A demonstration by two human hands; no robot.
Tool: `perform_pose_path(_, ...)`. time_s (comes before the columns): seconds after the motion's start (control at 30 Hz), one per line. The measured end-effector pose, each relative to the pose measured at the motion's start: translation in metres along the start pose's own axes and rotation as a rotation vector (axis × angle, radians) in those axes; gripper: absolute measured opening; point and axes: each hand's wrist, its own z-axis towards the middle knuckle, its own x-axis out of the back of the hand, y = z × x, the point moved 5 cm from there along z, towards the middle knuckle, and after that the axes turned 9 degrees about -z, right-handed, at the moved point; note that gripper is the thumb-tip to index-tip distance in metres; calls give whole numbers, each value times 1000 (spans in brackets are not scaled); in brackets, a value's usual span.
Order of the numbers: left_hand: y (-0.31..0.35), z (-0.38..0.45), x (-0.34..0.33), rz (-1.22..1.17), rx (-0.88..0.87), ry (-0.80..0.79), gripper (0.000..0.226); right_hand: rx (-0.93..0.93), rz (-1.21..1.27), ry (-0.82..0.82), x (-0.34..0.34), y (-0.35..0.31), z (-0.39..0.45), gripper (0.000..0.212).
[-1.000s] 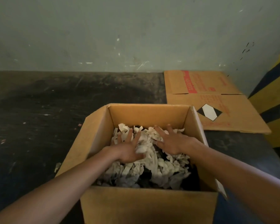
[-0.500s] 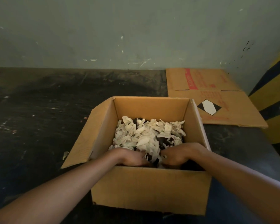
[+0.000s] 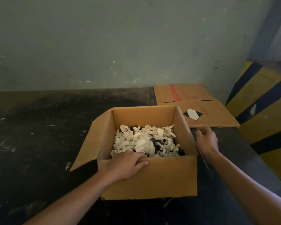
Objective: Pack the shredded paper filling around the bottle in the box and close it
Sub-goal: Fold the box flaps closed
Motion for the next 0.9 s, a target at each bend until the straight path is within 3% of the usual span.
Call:
perform_pose_path(0.1,1,-10,-5,-3,-19,121,38,-459,156,-94,-11,54,-26,44)
perform_pose_path(0.17,1,-13,-8,-6,-20,187,34,-685,495,-288,-33,81,-43,49)
perform_pose_path(0.23,3,-17,-11,-14,-18,218,31,-746,694,-376,-45,98,-49,47)
perform_pose_path(0.33,11,-28,-11,-14,-42,246,27,-730,877,-235,-27,86,-60,48)
perform_pose_path(0.4,13,-37,-11,-24,-50,250,27,-674,960,-51,-5,66,-67,49)
perform_pose_path(0.47,13,-44,-13,-28,-45,258,27,-573,997,120,15,49,-75,70)
perform_pose_path(0.53,13,-51,-13,-37,-31,291,29,-367,954,181,31,24,-89,79)
perform_pose_path(0.77,-3,-73,-11,-4,92,419,32,257,439,20,24,-48,-136,52)
perform_pose_path(0.9,-28,-98,-5,-51,233,608,31,521,-158,-114,-6,-52,-148,60)
